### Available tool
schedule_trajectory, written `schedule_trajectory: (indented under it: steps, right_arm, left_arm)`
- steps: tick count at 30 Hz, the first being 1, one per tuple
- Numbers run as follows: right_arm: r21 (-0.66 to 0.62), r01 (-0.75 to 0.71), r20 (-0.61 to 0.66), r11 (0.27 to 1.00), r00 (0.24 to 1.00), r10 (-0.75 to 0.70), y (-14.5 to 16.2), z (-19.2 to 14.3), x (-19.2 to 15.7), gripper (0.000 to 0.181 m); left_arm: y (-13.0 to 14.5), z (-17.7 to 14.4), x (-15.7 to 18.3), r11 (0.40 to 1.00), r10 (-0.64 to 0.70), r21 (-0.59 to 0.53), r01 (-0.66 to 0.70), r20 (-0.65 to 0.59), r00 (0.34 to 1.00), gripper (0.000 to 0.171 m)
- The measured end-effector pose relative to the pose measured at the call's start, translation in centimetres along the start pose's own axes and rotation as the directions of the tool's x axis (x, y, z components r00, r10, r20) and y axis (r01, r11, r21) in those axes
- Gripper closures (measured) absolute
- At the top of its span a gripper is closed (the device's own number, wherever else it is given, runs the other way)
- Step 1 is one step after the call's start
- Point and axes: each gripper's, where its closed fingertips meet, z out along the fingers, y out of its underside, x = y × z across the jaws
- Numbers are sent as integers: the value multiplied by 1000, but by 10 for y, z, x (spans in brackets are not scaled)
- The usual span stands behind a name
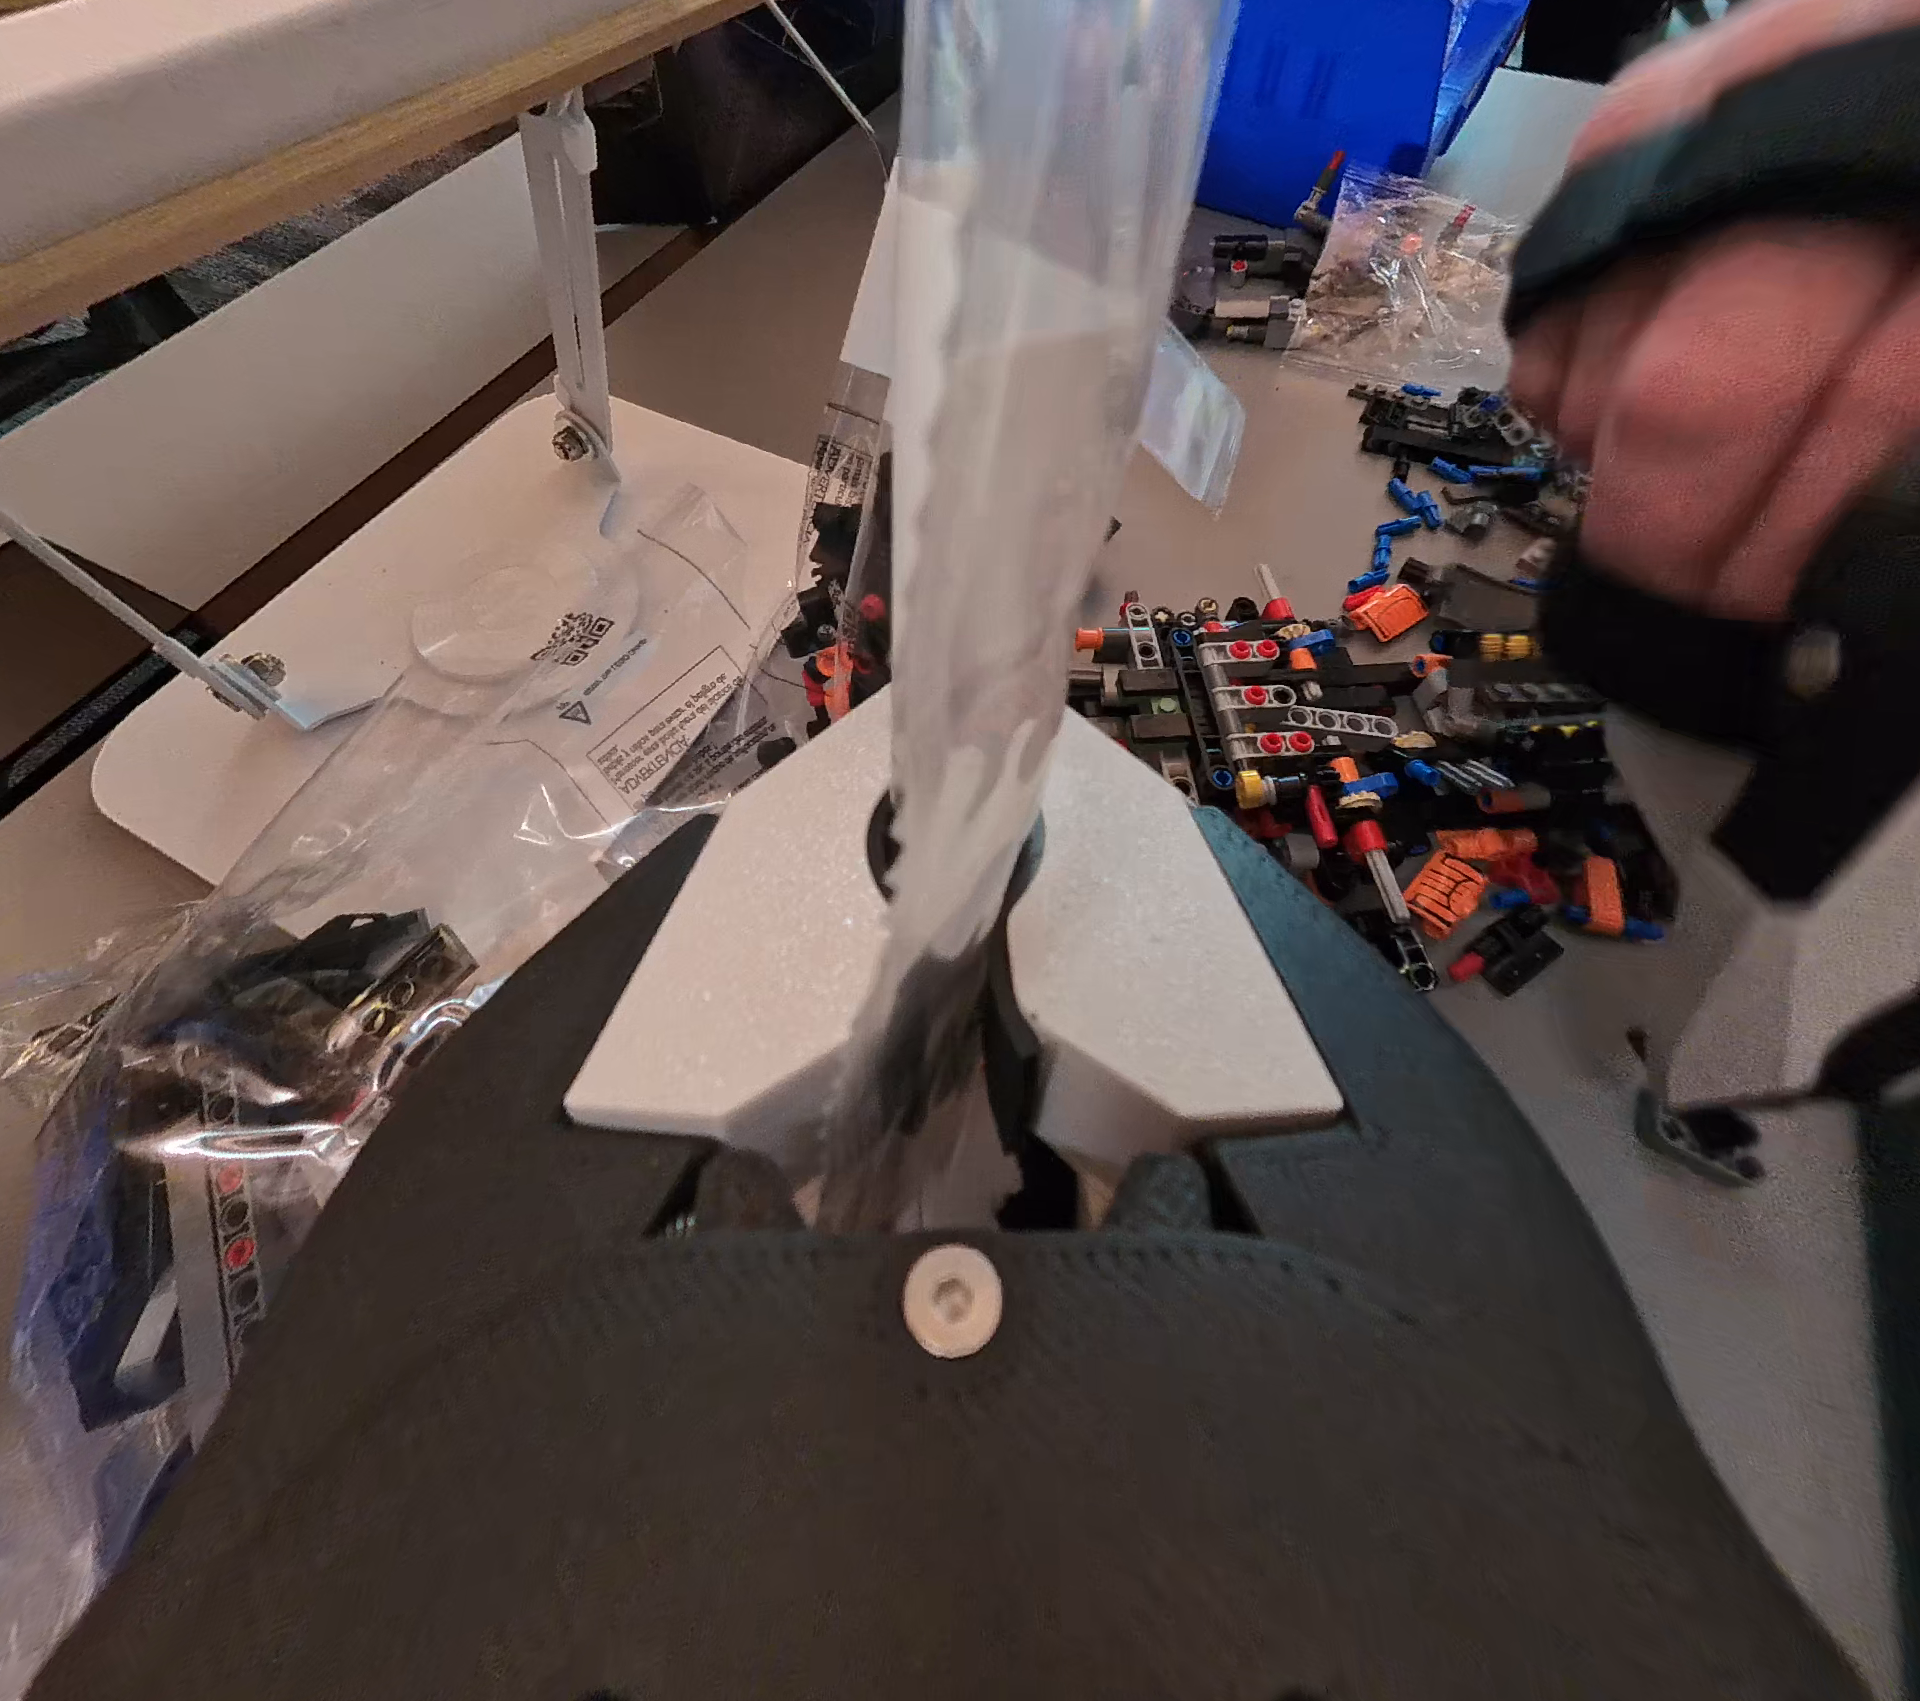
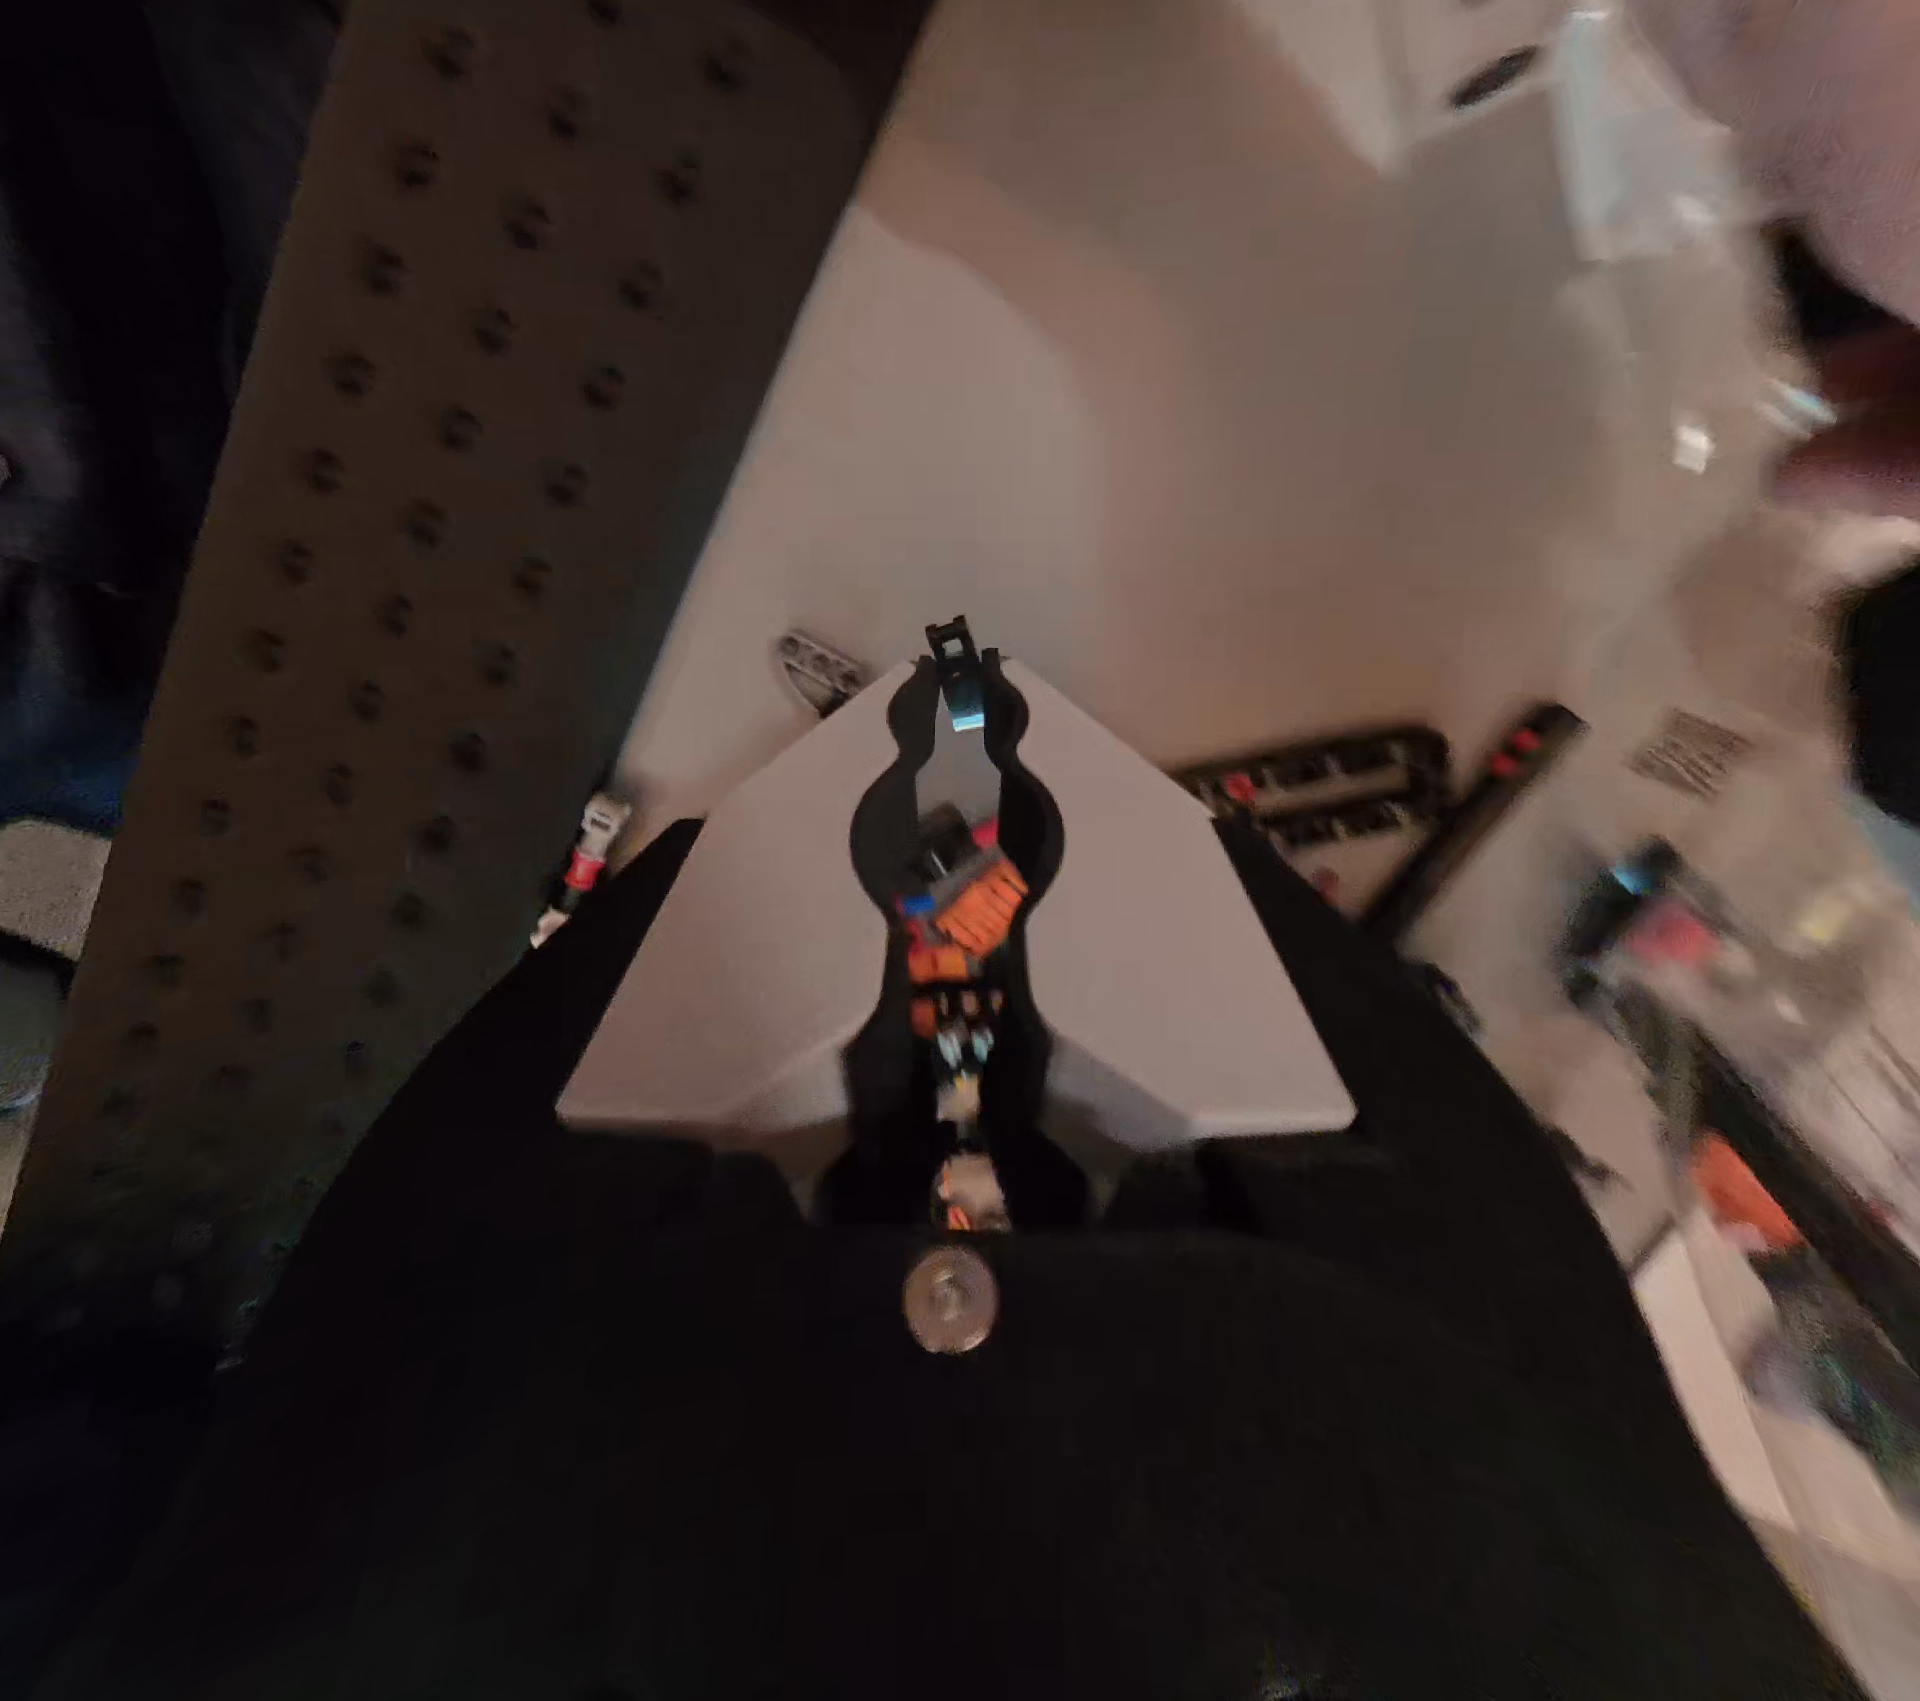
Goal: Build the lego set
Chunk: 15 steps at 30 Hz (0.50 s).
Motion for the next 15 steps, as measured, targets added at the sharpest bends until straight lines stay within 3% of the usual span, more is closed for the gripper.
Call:
schedule_trajectory:
  steps: [6,11,15]
  right_arm:
    - [196,-122,-255,973,952,170,20,-94,50,177]
    - [358,-203,-423,911,835,352,57,-170,81,176]
    - [450,-209,-510,868,738,442,79,-211,95,176]
  left_arm:
    - [2,2,6,1000,24,-15,-25,-24,999,171]
    - [3,5,12,998,47,-29,-48,-42,998,171]
    - [4,8,15,997,64,-39,-66,-50,997,171]
